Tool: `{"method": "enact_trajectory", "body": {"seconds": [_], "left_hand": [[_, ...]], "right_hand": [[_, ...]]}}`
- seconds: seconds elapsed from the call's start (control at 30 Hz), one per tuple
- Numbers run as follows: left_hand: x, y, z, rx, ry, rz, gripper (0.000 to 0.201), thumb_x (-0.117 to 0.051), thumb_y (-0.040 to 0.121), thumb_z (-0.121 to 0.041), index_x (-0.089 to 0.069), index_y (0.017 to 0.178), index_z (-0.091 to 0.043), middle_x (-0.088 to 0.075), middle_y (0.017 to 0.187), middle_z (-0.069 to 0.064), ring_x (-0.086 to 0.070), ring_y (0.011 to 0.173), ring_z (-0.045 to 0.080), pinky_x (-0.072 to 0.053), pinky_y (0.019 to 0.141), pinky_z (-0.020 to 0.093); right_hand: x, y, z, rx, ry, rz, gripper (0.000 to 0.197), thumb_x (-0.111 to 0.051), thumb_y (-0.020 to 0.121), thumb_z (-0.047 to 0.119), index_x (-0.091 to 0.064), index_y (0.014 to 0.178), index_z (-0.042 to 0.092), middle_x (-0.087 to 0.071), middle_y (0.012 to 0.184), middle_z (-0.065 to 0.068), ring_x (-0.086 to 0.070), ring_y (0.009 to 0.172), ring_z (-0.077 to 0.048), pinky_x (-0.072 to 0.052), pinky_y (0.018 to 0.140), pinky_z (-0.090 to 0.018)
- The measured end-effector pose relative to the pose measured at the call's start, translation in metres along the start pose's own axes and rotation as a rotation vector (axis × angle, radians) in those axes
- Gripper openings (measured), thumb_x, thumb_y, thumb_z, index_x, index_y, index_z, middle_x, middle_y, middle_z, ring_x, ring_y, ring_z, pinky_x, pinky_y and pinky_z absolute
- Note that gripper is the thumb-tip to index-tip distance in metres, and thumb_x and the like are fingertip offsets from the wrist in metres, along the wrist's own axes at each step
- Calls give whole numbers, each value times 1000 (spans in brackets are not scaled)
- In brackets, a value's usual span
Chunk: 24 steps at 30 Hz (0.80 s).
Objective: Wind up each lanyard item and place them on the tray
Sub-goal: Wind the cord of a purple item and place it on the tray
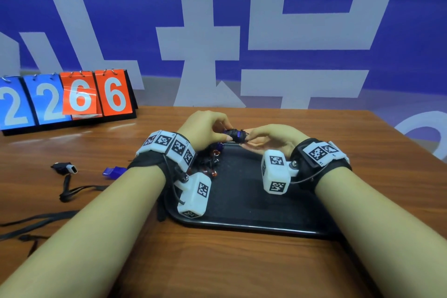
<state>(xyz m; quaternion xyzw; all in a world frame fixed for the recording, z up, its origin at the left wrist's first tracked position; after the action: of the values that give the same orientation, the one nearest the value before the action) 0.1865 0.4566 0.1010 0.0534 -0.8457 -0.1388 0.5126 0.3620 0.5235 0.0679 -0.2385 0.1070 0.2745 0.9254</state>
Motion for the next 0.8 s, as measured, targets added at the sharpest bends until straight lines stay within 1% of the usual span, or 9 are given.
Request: {"method": "enact_trajectory", "body": {"seconds": [0.1,0.2,0.3,0.4,0.5,0.6,0.67,0.73,0.8], "left_hand": [[-2,0,1,31,8,33,19,-82,79,-29,-66,88,-32,-70,92,-9,-64,88,13,-51,86,34],[-4,1,2,51,55,50,21,-82,78,-28,-65,88,-32,-69,89,-11,-64,88,13,-51,90,36],[-7,2,4,82,86,115,17,-77,84,-27,-71,100,-29,-71,97,-11,-66,98,13,-50,96,37],[-9,1,4,119,114,206,28,-65,92,-21,-70,119,-28,-72,116,-7,-63,110,15,-47,101,36],[-11,0,2,144,149,273,40,-57,93,-13,-66,127,-32,-68,125,-7,-60,117,16,-44,104,35],[-12,0,1,154,205,302,45,-53,94,-13,-61,131,-37,-65,130,-9,-55,124,16,-37,110,39],[-12,-1,0,155,226,309,44,-52,97,-16,-58,134,-38,-63,133,-9,-53,127,17,-32,112,40],[-13,-1,0,156,232,322,45,-51,98,-18,-54,137,-39,-60,136,-8,-51,129,18,-30,113,40],[-14,0,1,160,249,335,46,-50,98,-19,-52,139,-39,-58,139,-8,-49,131,18,-28,113,41]], "right_hand": [[0,3,-1,60,-91,-11,24,-67,84,-5,-67,108,-2,-66,109,-20,-69,88,-22,-60,76,-25],[-2,7,-1,160,-320,-41,23,-73,82,0,-71,105,4,-71,100,-7,-66,90,-14,-55,76,-17],[-1,11,1,239,-500,-134,24,-79,78,5,-74,102,7,-71,85,-2,-64,77,-10,-49,70,-17],[2,15,4,286,-561,-197,24,-82,75,4,-75,98,4,-72,85,-8,-65,76,-16,-54,73,-23],[-1,17,2,320,-603,-239,22,-78,77,-1,-73,98,1,-68,79,-7,-62,66,-13,-51,57,-12],[-3,19,1,329,-680,-259,15,-76,79,-2,-72,92,4,-65,72,-3,-60,54,-6,-45,47,-9],[-3,21,1,312,-742,-259,11,-76,79,-2,-71,83,7,-65,70,-3,-61,52,-5,-46,49,-11],[-1,25,0,315,-817,-271,13,-78,78,2,-72,76,13,-68,70,-2,-62,60,-10,-52,61,-18],[0,28,1,343,-881,-299,13,-80,76,7,-73,75,18,-70,74,-1,-62,66,-11,-52,69,-23]]}}
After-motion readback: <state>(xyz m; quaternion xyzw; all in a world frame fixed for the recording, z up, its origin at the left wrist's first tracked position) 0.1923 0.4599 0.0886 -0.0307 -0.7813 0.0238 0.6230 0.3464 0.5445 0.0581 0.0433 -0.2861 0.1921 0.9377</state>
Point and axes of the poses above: each hand's wrist, its own y-axis towards the middle knuckle, its own x-axis out of the back of the hand, z = x × y, the point moved 3 cm from there along y, towards the middle knuckle
